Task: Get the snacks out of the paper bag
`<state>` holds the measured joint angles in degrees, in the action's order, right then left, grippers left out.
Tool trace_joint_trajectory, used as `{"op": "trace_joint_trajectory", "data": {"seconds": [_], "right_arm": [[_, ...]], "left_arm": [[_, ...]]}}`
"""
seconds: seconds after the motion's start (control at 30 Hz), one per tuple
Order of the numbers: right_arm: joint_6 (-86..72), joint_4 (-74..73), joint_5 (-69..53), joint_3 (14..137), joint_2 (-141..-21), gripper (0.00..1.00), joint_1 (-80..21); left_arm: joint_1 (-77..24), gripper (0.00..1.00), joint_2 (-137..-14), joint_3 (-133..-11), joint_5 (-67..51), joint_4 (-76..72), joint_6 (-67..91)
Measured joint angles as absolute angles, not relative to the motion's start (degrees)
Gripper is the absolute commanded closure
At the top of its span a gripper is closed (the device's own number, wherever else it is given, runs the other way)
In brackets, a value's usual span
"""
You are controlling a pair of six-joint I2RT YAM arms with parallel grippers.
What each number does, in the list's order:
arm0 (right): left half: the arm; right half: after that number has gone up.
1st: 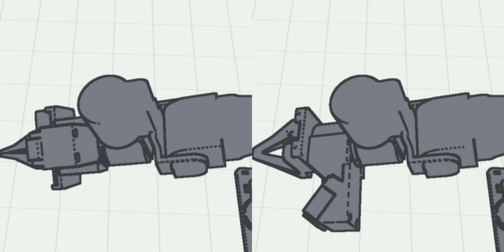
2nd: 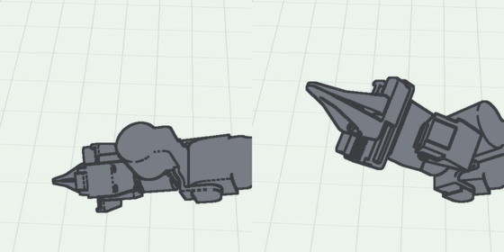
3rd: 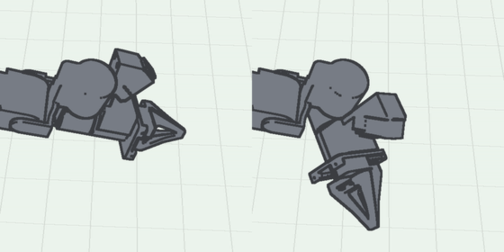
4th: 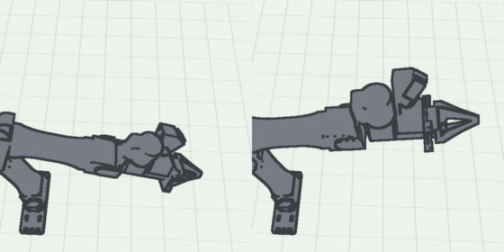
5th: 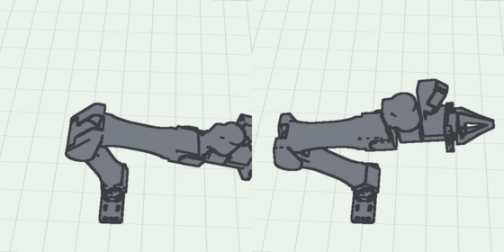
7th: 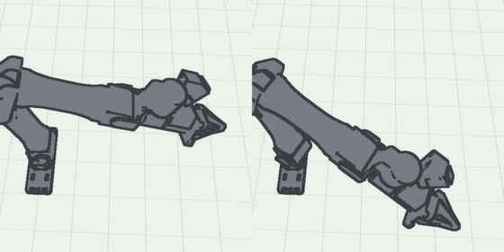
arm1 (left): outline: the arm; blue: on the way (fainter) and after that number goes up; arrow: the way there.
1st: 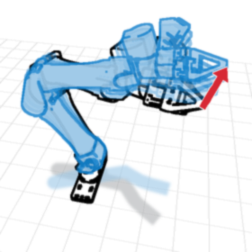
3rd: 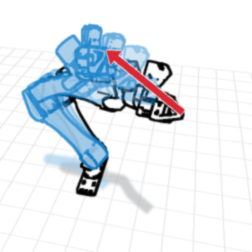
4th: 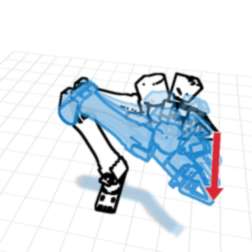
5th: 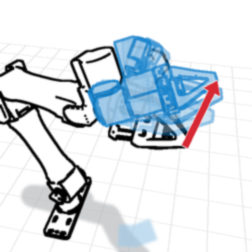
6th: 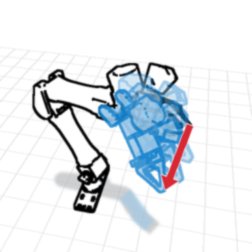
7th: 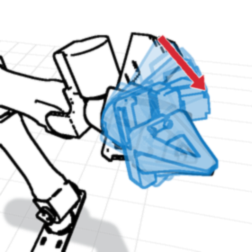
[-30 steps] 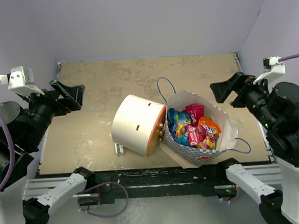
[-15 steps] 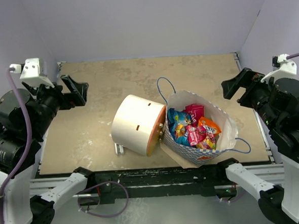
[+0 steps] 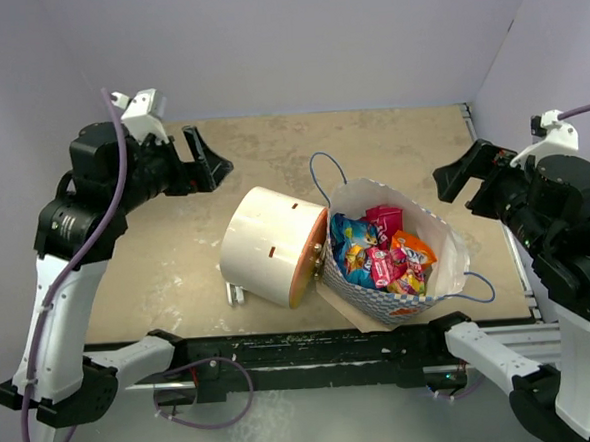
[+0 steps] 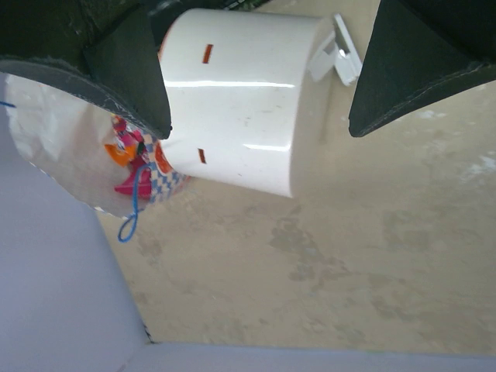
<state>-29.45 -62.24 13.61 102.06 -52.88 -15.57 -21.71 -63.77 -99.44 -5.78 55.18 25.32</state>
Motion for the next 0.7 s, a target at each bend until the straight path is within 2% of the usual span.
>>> {"op": "trace_joint_trajectory", "data": {"seconds": [0.23, 0.53, 0.7], "right_arm": [[-33.06, -62.94, 8.1, 98.28, -51.03, 0.0, -15.57], [-33.91, -68.51, -1.52, 96.97, -52.42, 0.01, -15.57], [-34.15, -71.46, -2.72, 96.82, -50.26, 0.0, -15.57]], "left_arm": [[-22.68, 0.01, -68.12, -95.81, -18.98, 50.92, 33.36], [-34.76, 0.01, -74.72, -92.84, -24.34, 39.33, 41.04], [-36.1, 0.1, -81.25, -93.01, -24.75, 35.18, 42.06]]}}
